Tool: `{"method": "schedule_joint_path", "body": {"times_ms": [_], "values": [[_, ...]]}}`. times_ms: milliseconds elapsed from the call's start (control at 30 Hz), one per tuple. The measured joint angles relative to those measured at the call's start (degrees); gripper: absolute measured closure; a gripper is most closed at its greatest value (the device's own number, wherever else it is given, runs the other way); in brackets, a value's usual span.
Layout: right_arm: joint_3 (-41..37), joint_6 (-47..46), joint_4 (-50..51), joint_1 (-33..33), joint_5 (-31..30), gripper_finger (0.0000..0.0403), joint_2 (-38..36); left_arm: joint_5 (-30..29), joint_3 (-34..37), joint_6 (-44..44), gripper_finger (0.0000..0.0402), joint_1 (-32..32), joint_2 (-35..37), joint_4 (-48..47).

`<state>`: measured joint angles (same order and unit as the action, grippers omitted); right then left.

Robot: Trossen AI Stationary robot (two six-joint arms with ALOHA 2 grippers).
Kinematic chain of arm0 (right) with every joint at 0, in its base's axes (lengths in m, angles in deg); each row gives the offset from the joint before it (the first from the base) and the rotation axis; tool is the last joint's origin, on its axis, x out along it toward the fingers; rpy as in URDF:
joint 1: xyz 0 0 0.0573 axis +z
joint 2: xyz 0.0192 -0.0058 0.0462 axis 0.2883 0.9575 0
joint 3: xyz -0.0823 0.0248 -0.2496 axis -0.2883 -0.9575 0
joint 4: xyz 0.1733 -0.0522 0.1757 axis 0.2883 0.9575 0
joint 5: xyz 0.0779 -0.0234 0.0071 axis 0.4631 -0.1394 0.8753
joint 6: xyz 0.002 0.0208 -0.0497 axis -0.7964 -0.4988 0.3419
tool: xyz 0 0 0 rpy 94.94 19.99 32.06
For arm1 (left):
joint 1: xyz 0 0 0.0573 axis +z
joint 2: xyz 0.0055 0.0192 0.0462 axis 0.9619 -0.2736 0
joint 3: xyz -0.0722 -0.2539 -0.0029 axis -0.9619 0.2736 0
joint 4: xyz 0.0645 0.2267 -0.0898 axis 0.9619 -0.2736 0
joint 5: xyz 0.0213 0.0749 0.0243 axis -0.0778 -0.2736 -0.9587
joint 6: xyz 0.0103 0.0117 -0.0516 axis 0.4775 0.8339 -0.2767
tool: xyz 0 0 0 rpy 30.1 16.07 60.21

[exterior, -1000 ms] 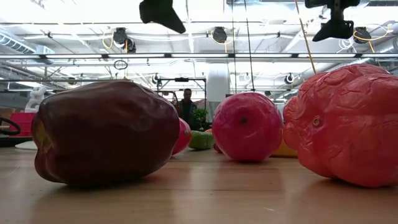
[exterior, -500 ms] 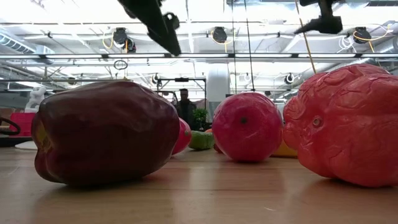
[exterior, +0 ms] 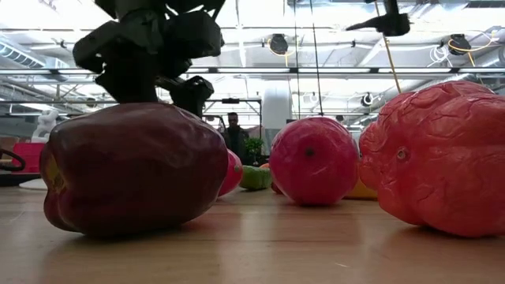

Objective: Build produce basket
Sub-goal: Put the bottom mango into the wired basket

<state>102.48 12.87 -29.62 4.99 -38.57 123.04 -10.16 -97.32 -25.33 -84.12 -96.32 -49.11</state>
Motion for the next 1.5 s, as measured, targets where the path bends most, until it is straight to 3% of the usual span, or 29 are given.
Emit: {"method": "schedule_joint_path", "body": {"times_ms": [467,667,867,1233,1500], "values": [[-0.01,-4.42,-15.23,7.37,-5.28,0.0003,9.74,-1.18,9.67,3.04,0.0107,0.18,0.00,12.92],[-0.01,-2.91,-14.11,8.69,-6.22,0.0003,10.70,-0.41,11.27,1.59,0.0152,0.54,0.17,16.34],[-0.01,3.12,-14.41,7.52,-5.85,0.0003,10.41,-0.17,11.29,0.14,0.0160,0.81,0.06,17.70],[-0.01,16.84,-6.18,-1.29,4.34,0.0003,7.10,-0.72,3.66,-17.45,0.0158,1.35,4.13,13.28],[-0.03,32.00,-1.99,-7.75,5.83,0.0003,4.17,-6.21,-7.66,-31.25,0.0154,1.63,7.08,8.81]]}}
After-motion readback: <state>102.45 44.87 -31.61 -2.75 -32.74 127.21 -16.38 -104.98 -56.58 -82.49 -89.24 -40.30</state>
